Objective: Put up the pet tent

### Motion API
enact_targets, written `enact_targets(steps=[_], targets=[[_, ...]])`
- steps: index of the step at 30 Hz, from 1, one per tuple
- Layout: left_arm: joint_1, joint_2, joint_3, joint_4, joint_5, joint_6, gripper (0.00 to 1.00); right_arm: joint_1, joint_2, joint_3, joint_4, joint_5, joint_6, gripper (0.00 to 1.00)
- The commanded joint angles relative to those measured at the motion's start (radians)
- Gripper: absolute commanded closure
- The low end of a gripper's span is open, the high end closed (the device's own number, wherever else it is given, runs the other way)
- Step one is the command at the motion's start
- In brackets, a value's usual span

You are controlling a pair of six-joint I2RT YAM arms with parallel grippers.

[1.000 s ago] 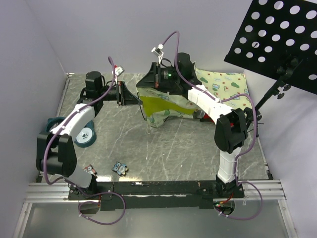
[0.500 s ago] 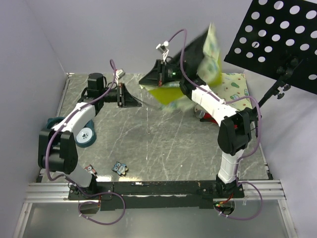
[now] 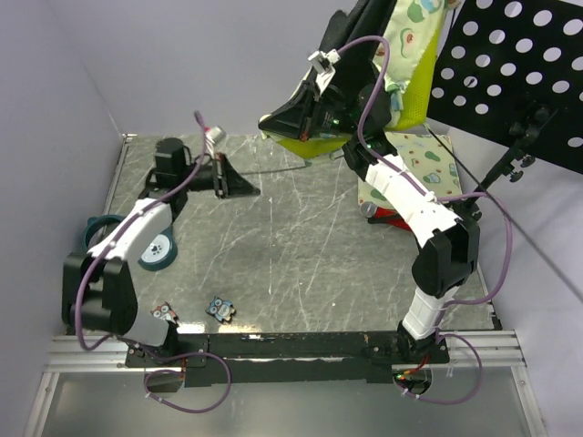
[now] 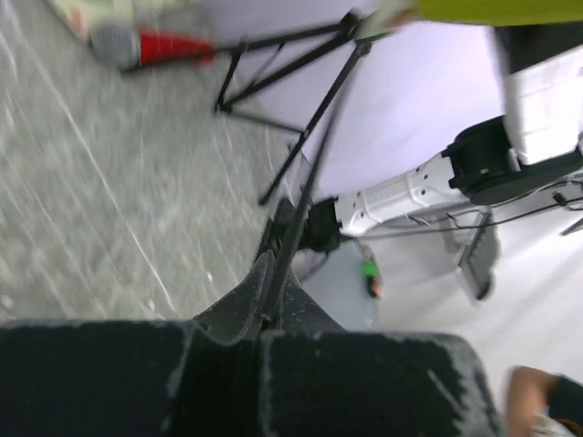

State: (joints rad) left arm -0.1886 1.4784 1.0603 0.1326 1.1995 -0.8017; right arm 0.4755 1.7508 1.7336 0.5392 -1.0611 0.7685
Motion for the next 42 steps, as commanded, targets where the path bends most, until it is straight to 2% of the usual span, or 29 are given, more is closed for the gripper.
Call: enact_targets(steps=[1, 3, 11, 13, 15, 17, 18, 19, 22, 24, 27, 29, 34, 35, 36, 37, 39, 42], targets=[[0.057, -0.11, 0.047, 0.257, -0.021, -0.077, 0.99, 0.026, -0.031, 0.007, 0.004, 0.01, -0.009, 1.0], [0.099, -0.136, 0.101, 0.23, -0.035, -0.059, 0.99, 0.022, -0.031, 0.004, -0.008, 0.01, -0.023, 1.0], [0.135, -0.291, 0.305, -0.045, -0.086, 0.295, 0.99, 0.022, 0.009, 0.021, -0.018, 0.009, -0.044, 1.0], [0.133, -0.323, 0.302, -0.044, -0.094, 0.323, 0.99, 0.022, 0.024, 0.035, -0.024, 0.01, -0.049, 1.0], [0.136, -0.352, 0.265, 0.024, -0.081, 0.286, 0.97, 0.023, 0.036, 0.046, -0.019, 0.013, -0.048, 1.0], [0.135, -0.375, 0.227, 0.089, -0.074, 0.227, 0.84, 0.025, 0.045, 0.06, -0.019, 0.016, -0.051, 1.0], [0.135, -0.389, 0.199, 0.151, -0.071, 0.202, 0.69, 0.026, 0.049, 0.067, -0.024, 0.016, -0.057, 1.0], [0.136, -0.406, 0.184, 0.18, -0.077, 0.179, 0.61, 0.026, 0.052, 0.072, -0.025, 0.016, -0.06, 1.0], [0.146, -0.451, 0.178, 0.188, -0.116, 0.2, 0.46, 0.026, 0.05, 0.084, -0.039, 0.015, -0.074, 1.0], [0.162, -0.474, 0.187, 0.18, -0.144, 0.196, 0.45, 0.026, 0.046, 0.083, -0.047, 0.015, -0.08, 1.0], [0.186, -0.51, 0.165, 0.272, -0.15, 0.132, 0.43, 0.028, 0.033, 0.081, -0.053, 0.015, -0.083, 1.0], [0.222, -0.536, 0.158, 0.274, -0.158, 0.14, 0.39, 0.026, 0.027, 0.083, -0.058, 0.01, -0.087, 1.0], [0.258, -0.61, 0.152, 0.076, -0.147, 0.292, 0.29, 0.015, 0.01, 0.102, -0.071, 0.007, -0.089, 1.0], [0.261, -0.622, 0.147, 0.044, -0.14, 0.314, 0.24, 0.012, 0.012, 0.109, -0.077, 0.004, -0.09, 1.0], [0.261, -0.635, 0.147, 0.006, -0.118, 0.337, 0.13, 0.011, 0.01, 0.115, -0.084, 0.003, -0.09, 1.0], [0.259, -0.642, 0.142, -0.034, -0.094, 0.378, 0.07, 0.008, 0.013, 0.121, -0.087, 0.0, -0.09, 1.0], [0.261, -0.673, 0.132, -0.208, -0.084, 0.508, 0.07, 0.0, 0.013, 0.136, -0.094, -0.007, -0.092, 1.0], [0.261, -0.733, 0.095, -0.268, -0.074, 0.611, 0.06, -0.006, 0.015, 0.147, -0.107, -0.014, -0.097, 1.0]])
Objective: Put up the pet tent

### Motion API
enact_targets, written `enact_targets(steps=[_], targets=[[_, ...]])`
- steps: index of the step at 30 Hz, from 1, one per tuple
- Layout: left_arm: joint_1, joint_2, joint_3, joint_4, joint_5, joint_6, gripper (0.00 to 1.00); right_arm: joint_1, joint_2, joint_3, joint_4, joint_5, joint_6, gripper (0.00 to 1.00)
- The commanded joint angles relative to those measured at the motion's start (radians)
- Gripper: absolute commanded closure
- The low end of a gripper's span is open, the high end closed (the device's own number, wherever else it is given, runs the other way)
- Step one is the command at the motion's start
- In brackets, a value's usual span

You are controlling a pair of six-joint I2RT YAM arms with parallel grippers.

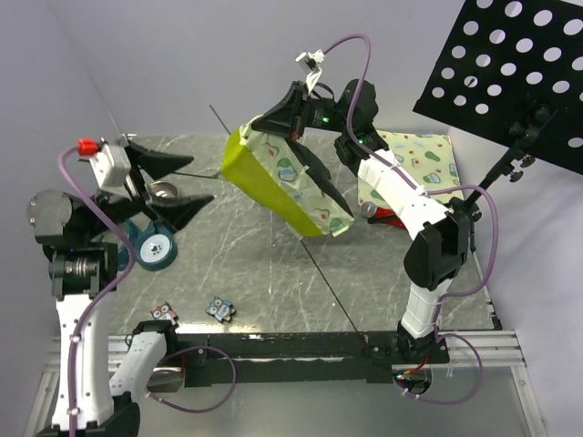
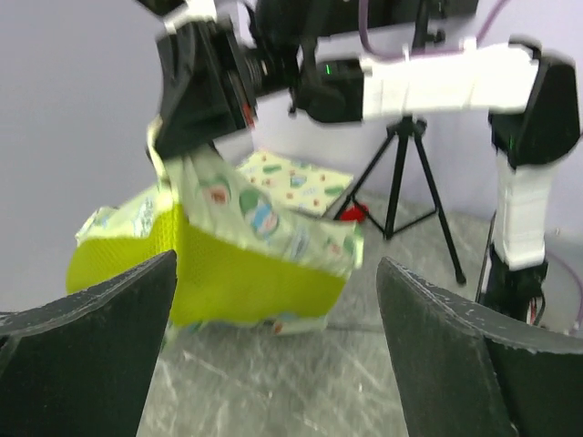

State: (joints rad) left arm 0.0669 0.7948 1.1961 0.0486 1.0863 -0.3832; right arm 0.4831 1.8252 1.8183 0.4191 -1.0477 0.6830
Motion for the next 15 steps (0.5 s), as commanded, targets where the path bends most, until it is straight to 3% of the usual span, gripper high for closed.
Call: enact_targets(steps=[1, 6, 10, 15], targets=[[0.005, -0.064, -0.055, -0.158, 0.05, 0.17, 0.06, -0.015, -0.06, 0.064, 0.01, -0.029, -0.013, 1.0], [0.005, -0.1, -0.072, -0.006, 0.132, 0.087, 0.0, -0.017, -0.058, 0.059, 0.001, -0.04, -0.019, 1.0], [0.005, -0.084, -0.015, -0.13, 0.152, 0.052, 0.04, -0.02, -0.056, 0.075, -0.003, -0.044, -0.02, 1.0], [0.005, -0.2, -0.107, -0.248, 0.106, 0.056, 0.08, -0.035, -0.049, 0.111, -0.017, -0.052, -0.02, 1.0]])
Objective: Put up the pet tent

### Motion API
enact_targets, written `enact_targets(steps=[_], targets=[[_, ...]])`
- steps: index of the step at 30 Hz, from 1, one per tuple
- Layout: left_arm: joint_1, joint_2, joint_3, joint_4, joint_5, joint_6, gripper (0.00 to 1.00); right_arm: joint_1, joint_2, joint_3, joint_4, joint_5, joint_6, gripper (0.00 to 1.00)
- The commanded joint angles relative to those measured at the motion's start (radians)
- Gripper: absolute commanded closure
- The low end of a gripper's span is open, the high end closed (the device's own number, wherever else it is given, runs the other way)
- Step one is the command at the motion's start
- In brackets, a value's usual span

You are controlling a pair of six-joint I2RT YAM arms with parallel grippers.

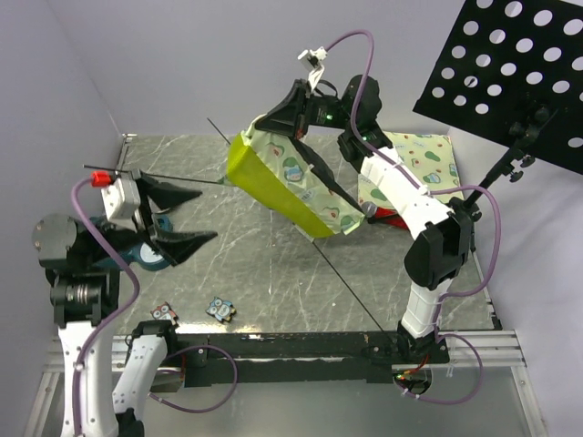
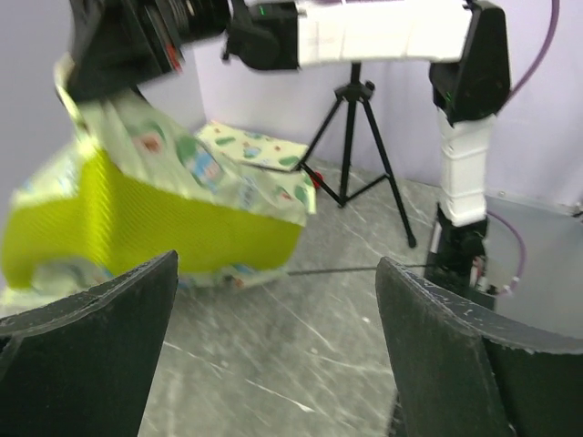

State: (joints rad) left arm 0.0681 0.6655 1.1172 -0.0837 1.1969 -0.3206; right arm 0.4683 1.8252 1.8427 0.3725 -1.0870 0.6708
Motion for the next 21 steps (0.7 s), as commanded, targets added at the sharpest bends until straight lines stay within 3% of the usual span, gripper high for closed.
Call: enact_targets(steps=[1, 4, 8, 10, 14, 18, 21], targets=[[0.004, -0.079, -0.033, -0.151, -0.016, 0.02, 0.09, -0.025, -0.044, 0.098, 0.029, -0.014, -0.007, 1.0], [0.004, -0.139, -0.075, -0.25, -0.077, 0.072, 0.1, -0.03, -0.034, 0.128, 0.019, -0.025, 0.001, 1.0], [0.042, -0.178, -0.079, -0.263, -0.294, 0.002, 0.1, -0.033, -0.043, 0.129, 0.029, -0.051, 0.015, 1.0], [0.093, -0.146, -0.065, -0.158, -0.341, -0.067, 0.1, -0.034, -0.052, 0.116, 0.037, -0.066, 0.021, 1.0], [0.174, -0.066, -0.051, 0.176, -0.237, -0.282, 0.15, -0.04, -0.061, 0.118, 0.036, -0.085, 0.026, 1.0], [0.22, -0.021, -0.069, 0.396, -0.252, -0.382, 0.35, -0.049, -0.066, 0.124, 0.04, -0.097, 0.036, 1.0], [0.301, -0.007, -0.103, 0.533, -0.247, -0.524, 0.44, -0.057, -0.072, 0.127, 0.045, -0.114, 0.042, 1.0]])
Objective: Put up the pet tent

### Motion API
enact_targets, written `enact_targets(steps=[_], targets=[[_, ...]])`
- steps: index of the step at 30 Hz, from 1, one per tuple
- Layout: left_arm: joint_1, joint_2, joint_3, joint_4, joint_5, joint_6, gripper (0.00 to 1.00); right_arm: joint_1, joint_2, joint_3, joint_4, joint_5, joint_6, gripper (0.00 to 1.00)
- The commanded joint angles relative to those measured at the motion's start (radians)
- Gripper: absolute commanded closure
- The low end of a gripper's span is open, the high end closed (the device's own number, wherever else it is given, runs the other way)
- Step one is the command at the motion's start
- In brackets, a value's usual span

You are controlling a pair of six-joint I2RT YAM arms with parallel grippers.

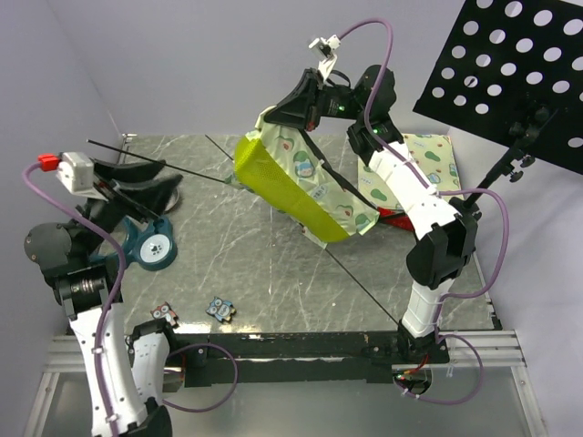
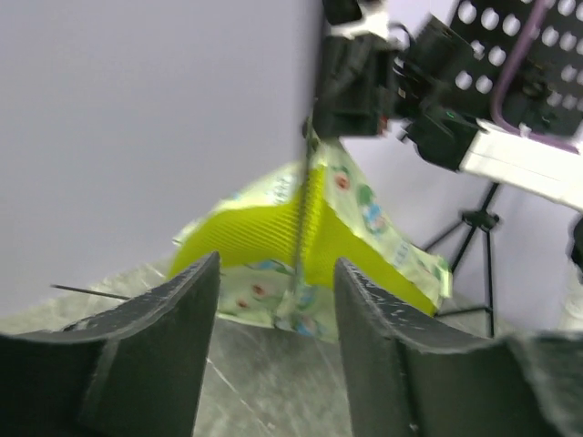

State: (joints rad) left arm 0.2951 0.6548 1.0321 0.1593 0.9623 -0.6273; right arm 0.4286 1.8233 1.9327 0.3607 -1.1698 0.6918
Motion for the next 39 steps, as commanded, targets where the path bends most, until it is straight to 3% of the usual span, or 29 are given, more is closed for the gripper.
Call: enact_targets(steps=[1, 4, 10, 13, 17, 18, 19, 21, 24, 31, 39], targets=[[0.1, 0.011, -0.021, 0.349, -0.005, -0.254, 0.46, -0.019, -0.07, 0.038, 0.057, -0.036, 0.021, 1.0], [0.134, 0.042, 0.002, 0.479, -0.002, -0.34, 0.55, -0.025, -0.065, 0.045, 0.052, -0.047, 0.025, 1.0], [0.141, 0.089, 0.037, 0.679, 0.032, -0.4, 0.57, -0.028, -0.05, 0.06, 0.046, -0.056, 0.028, 1.0], [0.141, 0.1, 0.051, 0.701, 0.001, -0.42, 0.61, -0.028, -0.036, 0.086, 0.034, -0.059, 0.026, 1.0], [0.141, 0.106, 0.036, 0.732, -0.028, -0.452, 0.72, -0.028, -0.025, 0.103, 0.023, -0.056, 0.02, 1.0], [0.139, 0.112, 0.033, 0.75, -0.028, -0.466, 0.77, -0.028, -0.024, 0.109, 0.02, -0.056, 0.018, 1.0], [0.141, 0.123, 0.039, 0.778, -0.031, -0.485, 0.88, -0.027, -0.018, 0.111, 0.014, -0.054, 0.015, 1.0], [0.141, 0.143, 0.054, 0.831, -0.027, -0.505, 0.94, -0.027, -0.013, 0.112, 0.009, -0.057, 0.009, 1.0], [0.139, 0.175, 0.089, 0.899, -0.033, -0.574, 0.93, -0.025, -0.006, 0.107, 0.004, -0.062, 0.003, 1.0], [0.141, 0.184, 0.117, 0.888, -0.086, -0.601, 0.83, -0.024, -0.004, 0.086, 0.009, -0.062, -0.003, 1.0], [0.141, 0.204, 0.126, 0.96, -0.138, -0.653, 0.8, -0.014, 0.008, 0.115, -0.026, -0.065, -0.024, 1.0]])
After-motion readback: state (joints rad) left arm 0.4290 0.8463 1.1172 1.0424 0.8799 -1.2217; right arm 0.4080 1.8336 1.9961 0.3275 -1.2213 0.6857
